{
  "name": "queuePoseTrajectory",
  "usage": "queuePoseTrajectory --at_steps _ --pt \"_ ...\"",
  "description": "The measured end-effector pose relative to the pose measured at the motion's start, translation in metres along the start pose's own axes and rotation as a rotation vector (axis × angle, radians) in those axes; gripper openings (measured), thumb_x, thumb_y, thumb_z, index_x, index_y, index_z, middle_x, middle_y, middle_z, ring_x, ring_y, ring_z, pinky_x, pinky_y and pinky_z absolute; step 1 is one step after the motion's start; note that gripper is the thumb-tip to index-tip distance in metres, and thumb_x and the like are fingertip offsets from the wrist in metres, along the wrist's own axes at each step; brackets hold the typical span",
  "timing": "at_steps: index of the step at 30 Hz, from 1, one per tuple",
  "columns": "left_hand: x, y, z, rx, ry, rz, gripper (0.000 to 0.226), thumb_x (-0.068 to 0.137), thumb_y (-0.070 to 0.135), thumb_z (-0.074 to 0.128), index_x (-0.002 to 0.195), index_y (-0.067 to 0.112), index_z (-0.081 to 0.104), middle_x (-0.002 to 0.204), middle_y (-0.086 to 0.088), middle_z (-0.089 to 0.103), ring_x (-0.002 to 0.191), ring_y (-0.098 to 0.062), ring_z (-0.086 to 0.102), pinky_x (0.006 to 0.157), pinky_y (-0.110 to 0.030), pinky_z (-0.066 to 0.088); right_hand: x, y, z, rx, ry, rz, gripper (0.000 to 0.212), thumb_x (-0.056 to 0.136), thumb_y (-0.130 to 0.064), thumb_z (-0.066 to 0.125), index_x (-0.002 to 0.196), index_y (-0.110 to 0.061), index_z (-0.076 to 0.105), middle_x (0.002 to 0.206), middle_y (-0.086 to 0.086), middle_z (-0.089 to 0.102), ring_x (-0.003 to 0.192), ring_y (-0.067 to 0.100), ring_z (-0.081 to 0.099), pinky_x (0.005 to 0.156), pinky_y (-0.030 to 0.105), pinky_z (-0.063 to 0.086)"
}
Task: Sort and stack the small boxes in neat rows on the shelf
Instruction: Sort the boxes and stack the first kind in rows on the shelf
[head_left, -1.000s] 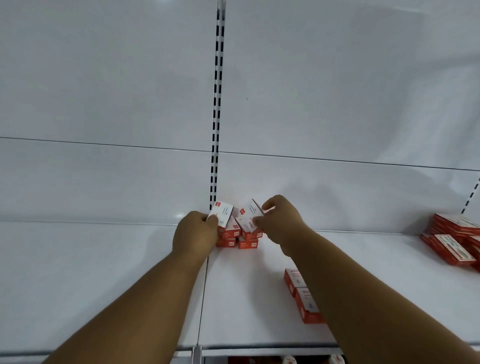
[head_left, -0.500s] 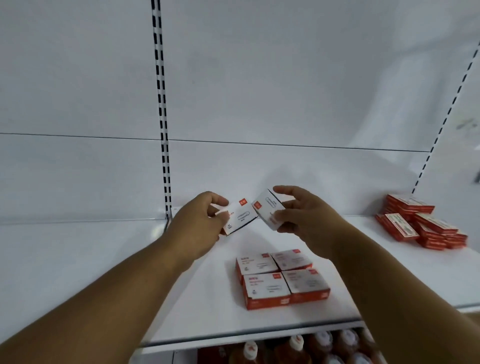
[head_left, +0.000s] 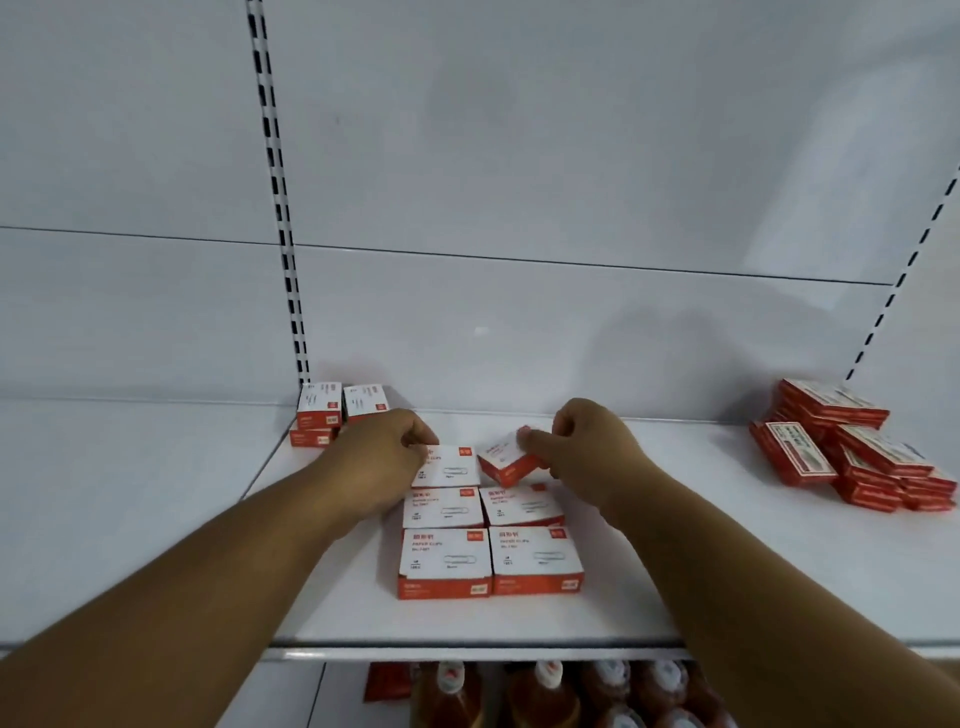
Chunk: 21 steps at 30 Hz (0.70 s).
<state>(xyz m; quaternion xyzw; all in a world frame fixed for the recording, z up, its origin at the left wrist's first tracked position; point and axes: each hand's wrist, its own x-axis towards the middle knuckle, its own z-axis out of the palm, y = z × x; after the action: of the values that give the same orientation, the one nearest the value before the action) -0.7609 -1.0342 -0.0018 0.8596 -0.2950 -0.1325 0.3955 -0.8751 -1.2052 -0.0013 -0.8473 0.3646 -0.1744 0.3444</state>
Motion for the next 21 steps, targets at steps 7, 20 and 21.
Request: queuePoseTrajectory --at_steps 7,20,21 --pt "-0.006 -0.004 0.011 0.033 0.056 -0.001 0.024 0.099 0.021 0.053 0.120 0.026 0.063 0.124 0.006 0.061 0.108 -0.012 0.058 0.094 -0.030 0.049 -0.002 0.008 0.000 -0.208 -0.110 -0.135 0.035 0.091 -0.050 0.056 0.122 -0.034 0.055 0.104 -0.009 0.066 0.084 0.010 0.061 0.073 0.026 0.050" --pt "-0.010 0.000 0.021 0.075 -0.069 0.130 0.022 0.098 0.029 0.056 0.119 0.034 0.060 0.121 0.014 0.058 0.106 -0.005 0.058 0.088 -0.024 0.049 -0.013 -0.003 0.003 -0.464 -0.103 -0.258 0.037 0.088 -0.050 0.054 0.110 -0.023 0.066 0.111 -0.003 0.062 0.103 0.019 0.057 0.087 0.035 0.050" --pt "-0.009 0.000 0.020 0.076 -0.072 0.134 0.022 0.097 0.029 0.057 0.118 0.034 0.061 0.119 0.014 0.059 0.105 -0.006 0.058 0.087 -0.024 0.050 -0.014 -0.006 0.003 -0.478 -0.105 -0.266 0.038 0.087 -0.050 0.054 0.112 -0.025 0.066 0.113 -0.004 0.062 0.106 0.020 0.057 0.091 0.037 0.049"
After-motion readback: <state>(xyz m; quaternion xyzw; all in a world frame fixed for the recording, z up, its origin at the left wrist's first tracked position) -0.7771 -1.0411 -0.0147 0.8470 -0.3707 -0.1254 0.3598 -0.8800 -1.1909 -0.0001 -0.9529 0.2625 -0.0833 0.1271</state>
